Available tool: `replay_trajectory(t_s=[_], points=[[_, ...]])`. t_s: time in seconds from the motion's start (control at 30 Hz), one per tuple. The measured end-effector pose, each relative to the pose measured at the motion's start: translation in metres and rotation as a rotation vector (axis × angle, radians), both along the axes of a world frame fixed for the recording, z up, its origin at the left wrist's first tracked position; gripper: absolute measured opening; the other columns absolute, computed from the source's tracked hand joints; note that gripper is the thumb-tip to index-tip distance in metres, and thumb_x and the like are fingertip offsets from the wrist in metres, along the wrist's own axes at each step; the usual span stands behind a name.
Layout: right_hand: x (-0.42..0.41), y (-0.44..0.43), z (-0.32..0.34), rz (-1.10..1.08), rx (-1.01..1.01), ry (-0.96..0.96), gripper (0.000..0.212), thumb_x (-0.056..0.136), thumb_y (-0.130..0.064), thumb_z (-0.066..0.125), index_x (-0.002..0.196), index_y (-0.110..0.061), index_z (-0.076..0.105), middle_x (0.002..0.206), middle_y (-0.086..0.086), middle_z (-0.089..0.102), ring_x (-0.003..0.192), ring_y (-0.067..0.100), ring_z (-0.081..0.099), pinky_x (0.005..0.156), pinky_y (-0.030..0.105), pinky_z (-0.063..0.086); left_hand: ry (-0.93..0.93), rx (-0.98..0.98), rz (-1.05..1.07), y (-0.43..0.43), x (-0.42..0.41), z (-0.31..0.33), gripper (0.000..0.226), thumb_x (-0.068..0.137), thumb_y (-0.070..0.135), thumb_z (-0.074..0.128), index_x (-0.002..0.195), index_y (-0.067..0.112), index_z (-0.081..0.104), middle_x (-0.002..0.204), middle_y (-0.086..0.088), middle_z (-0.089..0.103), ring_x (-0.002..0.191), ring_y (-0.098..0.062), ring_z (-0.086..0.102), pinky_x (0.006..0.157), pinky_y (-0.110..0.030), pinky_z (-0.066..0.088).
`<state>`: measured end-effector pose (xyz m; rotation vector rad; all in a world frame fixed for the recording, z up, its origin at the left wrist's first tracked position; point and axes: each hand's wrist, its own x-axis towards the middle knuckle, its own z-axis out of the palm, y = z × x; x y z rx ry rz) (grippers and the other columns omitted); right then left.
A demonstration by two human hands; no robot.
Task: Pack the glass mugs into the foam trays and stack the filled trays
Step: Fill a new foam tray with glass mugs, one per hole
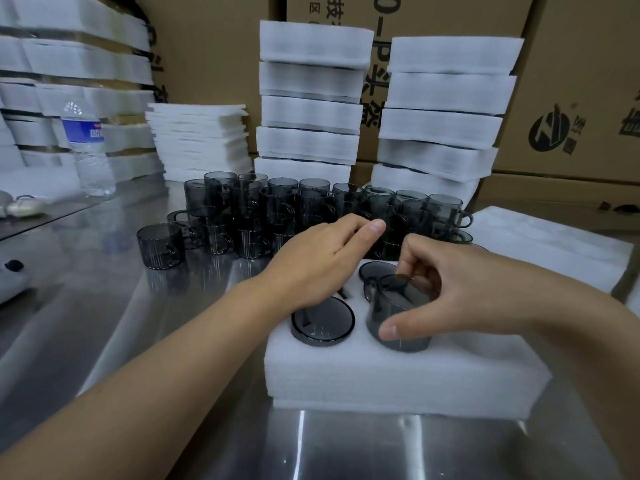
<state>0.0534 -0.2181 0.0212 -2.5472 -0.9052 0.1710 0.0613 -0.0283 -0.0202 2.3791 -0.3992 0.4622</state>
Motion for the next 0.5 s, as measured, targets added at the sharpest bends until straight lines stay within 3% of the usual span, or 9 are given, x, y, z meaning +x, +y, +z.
replay_trajectory(t_s=[0.1, 0.23, 0.3, 0.37, 0.5], points=[[-0.003, 0.001, 0.0, 0.011, -0.079, -0.006, 0.067, 0.032, -0.082, 0.068, 0.083, -0.048, 0.042, 0.067, -0.028, 0.053, 0.056, -0.004, 0.046, 0.054, 0.021, 0.037, 0.036, 0.012, 0.026, -0.001, 0.001, 0.0, 0.07, 0.074, 0.076, 0.013, 0.114, 0.037, 0.055, 0.096, 0.01, 0.068, 0.088, -0.002, 0.059, 0.078, -0.027, 0.046], [-0.002, 0.001, -0.003, 0.005, -0.148, -0.03, 0.074, 0.028, -0.088, 0.063, 0.086, -0.048, 0.041, 0.072, -0.023, 0.055, 0.06, -0.009, 0.048, 0.055, 0.019, 0.036, 0.073, 0.025, 0.037, 0.001, 0.002, -0.002, 0.059, 0.082, 0.077, 0.024, 0.114, 0.039, 0.055, 0.072, 0.022, 0.06, 0.073, 0.008, 0.056, 0.062, -0.02, 0.038], [0.002, -0.001, -0.004, 0.023, -0.144, -0.004, 0.075, 0.027, -0.09, 0.062, 0.087, -0.05, 0.041, 0.075, -0.03, 0.053, 0.062, -0.009, 0.048, 0.056, 0.02, 0.038, 0.112, 0.055, 0.027, 0.001, 0.003, -0.002, 0.065, 0.081, 0.079, 0.027, 0.126, 0.038, 0.051, 0.085, 0.024, 0.059, 0.079, 0.006, 0.056, 0.066, -0.019, 0.039], [0.007, -0.003, -0.006, 0.049, -0.072, 0.046, 0.073, 0.026, -0.093, 0.061, 0.085, -0.051, 0.046, 0.071, -0.026, 0.052, 0.061, -0.005, 0.047, 0.06, 0.023, 0.043, 0.161, 0.067, 0.01, 0.002, 0.003, -0.002, 0.075, 0.072, 0.083, 0.026, 0.13, 0.04, 0.048, 0.102, 0.022, 0.058, 0.09, 0.004, 0.057, 0.076, -0.02, 0.043], [0.023, -0.007, -0.01, 0.05, 0.181, 0.072, 0.074, 0.033, -0.095, 0.057, 0.087, -0.046, 0.058, 0.08, -0.019, 0.062, 0.073, 0.002, 0.057, 0.075, 0.031, 0.05, 0.295, -0.006, -0.075, 0.008, 0.004, 0.003, 0.073, 0.064, 0.087, 0.033, 0.119, 0.045, 0.053, 0.116, 0.024, 0.058, 0.106, 0.003, 0.054, 0.087, -0.022, 0.043]])
